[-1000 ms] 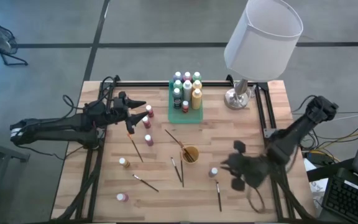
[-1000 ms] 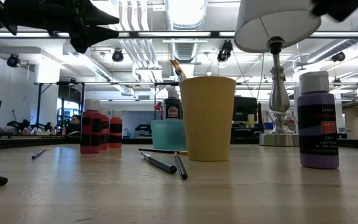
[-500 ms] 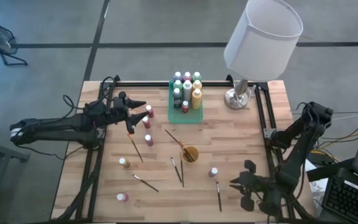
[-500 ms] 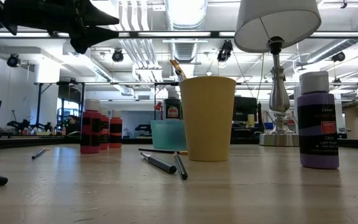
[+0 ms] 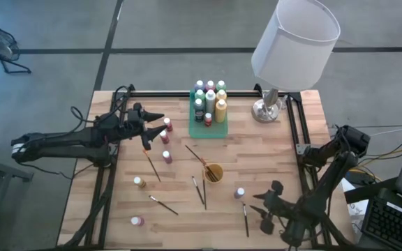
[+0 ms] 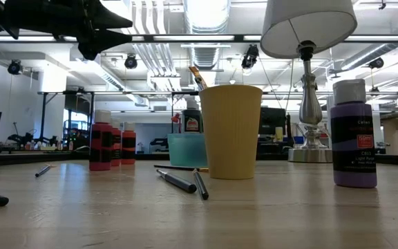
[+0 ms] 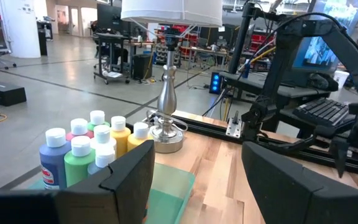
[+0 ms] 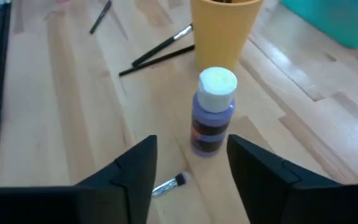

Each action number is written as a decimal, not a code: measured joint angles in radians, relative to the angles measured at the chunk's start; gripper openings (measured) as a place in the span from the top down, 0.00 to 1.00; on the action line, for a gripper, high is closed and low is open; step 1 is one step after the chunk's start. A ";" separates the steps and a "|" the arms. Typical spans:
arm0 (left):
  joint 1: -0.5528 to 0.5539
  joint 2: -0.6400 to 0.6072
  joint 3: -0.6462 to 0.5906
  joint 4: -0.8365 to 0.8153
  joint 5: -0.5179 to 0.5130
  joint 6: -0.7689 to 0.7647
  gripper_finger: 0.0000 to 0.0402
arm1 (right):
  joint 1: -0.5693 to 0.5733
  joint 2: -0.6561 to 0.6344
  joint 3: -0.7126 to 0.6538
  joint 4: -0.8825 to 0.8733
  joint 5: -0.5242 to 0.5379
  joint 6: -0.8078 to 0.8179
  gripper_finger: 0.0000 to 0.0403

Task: Pick & Place Paint Supplies
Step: Put the small purple paint bottle into the green bin

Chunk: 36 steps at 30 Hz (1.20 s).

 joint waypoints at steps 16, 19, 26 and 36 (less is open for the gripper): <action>0.000 0.000 0.000 -0.006 0.000 0.000 0.38 | -0.062 0.090 -0.037 0.001 0.097 0.129 0.35; 0.000 0.000 0.000 -0.006 0.000 0.000 0.38 | -0.068 0.092 -0.042 0.004 0.097 0.130 0.34; 0.000 0.000 0.000 -0.005 0.000 0.000 0.38 | -0.072 0.092 -0.054 0.081 0.098 0.097 0.33; 0.000 0.000 0.000 -0.005 0.000 0.001 0.38 | -0.113 0.092 -0.111 0.222 0.121 0.009 0.37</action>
